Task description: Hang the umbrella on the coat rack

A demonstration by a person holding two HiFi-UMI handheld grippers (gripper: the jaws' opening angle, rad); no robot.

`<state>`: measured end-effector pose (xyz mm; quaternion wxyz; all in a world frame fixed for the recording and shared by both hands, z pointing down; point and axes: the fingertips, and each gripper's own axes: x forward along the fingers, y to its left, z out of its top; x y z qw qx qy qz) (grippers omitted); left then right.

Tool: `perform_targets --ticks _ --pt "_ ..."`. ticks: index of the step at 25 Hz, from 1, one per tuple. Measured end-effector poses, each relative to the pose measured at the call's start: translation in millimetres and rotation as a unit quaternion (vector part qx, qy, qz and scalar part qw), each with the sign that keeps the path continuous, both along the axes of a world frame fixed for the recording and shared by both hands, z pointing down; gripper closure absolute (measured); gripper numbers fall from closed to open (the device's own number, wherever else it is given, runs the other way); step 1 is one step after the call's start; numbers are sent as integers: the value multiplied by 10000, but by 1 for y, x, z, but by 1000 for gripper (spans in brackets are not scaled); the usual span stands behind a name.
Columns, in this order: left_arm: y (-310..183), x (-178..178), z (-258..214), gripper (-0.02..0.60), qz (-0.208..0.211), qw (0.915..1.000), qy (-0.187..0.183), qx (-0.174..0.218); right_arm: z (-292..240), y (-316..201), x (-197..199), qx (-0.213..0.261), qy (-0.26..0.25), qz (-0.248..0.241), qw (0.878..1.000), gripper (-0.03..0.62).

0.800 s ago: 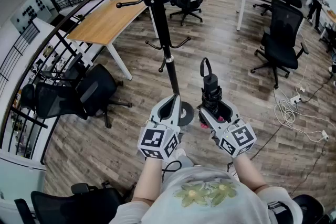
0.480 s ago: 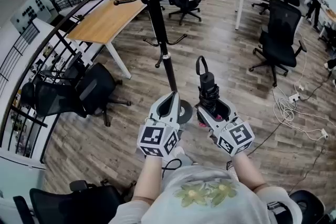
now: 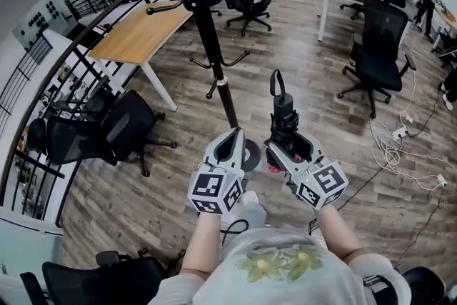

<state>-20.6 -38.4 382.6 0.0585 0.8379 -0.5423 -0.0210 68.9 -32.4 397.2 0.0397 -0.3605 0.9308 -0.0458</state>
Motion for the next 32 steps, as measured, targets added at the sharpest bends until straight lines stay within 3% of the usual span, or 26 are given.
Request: perform_targets --ticks 8,17,32 --pt "-46 -20 10 581 -32 10000 37 -76 8 -44 -14 -108 70 -27 9999 353" --pt "-110 -40 12 581 36 9999 40 -102 -12 -106 -33 90 61 -21 9999 353" --pt "-162 -51 18 581 323 9994 62 -108 -37 -170 -56 371 160 107 9991 353"
